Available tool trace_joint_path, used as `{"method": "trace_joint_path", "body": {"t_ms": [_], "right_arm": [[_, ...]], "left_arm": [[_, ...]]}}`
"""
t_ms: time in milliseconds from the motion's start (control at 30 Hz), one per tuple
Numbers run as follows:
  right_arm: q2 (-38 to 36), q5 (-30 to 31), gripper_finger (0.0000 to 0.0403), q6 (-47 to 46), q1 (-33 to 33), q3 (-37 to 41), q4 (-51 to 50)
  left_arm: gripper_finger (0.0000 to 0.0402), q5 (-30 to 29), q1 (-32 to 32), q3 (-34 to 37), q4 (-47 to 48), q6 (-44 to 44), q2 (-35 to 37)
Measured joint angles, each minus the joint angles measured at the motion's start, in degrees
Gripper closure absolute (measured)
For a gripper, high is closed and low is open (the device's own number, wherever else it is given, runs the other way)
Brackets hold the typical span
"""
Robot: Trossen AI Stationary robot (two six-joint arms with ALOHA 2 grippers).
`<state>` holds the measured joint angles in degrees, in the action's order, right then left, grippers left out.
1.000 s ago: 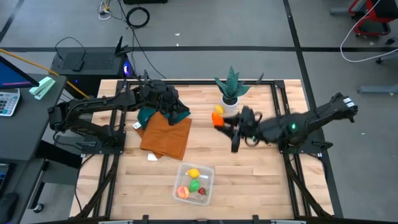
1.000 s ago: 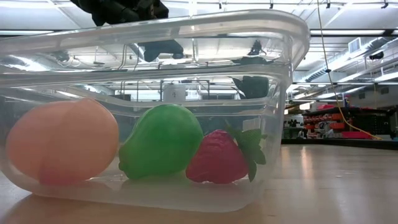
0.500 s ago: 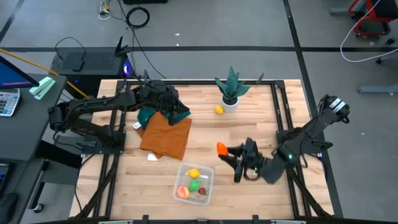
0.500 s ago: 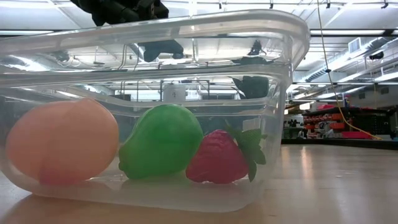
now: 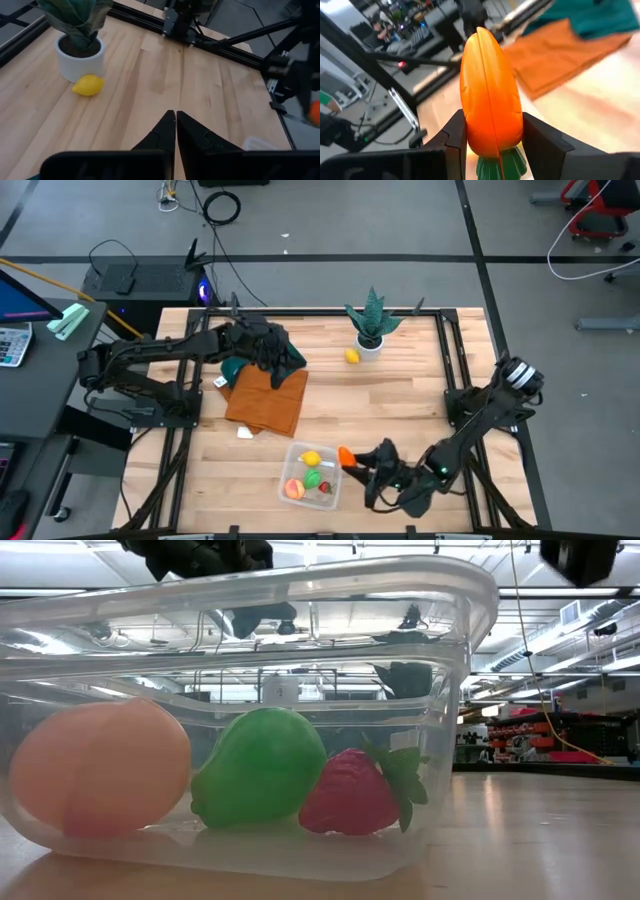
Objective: Pick and placing Produce into tupperware
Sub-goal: Put the orange carrot into the transparent bin
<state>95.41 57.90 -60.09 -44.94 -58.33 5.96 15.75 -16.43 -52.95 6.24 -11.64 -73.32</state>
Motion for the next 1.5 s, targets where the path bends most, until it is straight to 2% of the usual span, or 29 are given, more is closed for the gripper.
{"method": "trace_joint_path", "body": {"t_ms": [233,567,800,1200,1500], "right_arm": [[5.19,-8.21,0.0294,0.47,4.4,0.0,5.57],[7.77,-25.37,0.0293,10.35,13.41,0.0,12.26],[9.96,-33.38,0.0293,14.4,17.01,0.0,13.71],[12.71,-38.74,0.0293,16.55,17.83,-0.04,11.38],[12.96,-39.33,0.0293,20.92,18.18,-0.24,9.99]], "left_arm": [[0.0386,-0.01,0.59,0.0,0.02,0.02,0.0],[0.0379,0.0,0.61,0.0,0.03,0.3,0.0],[0.0389,-0.01,0.61,0.0,0.09,0.61,-0.02],[0.0374,-0.01,0.61,0.0,0.76,0.95,-0.02],[0.0387,-0.02,0.6,0.0,1.37,0.94,-0.02]]}}
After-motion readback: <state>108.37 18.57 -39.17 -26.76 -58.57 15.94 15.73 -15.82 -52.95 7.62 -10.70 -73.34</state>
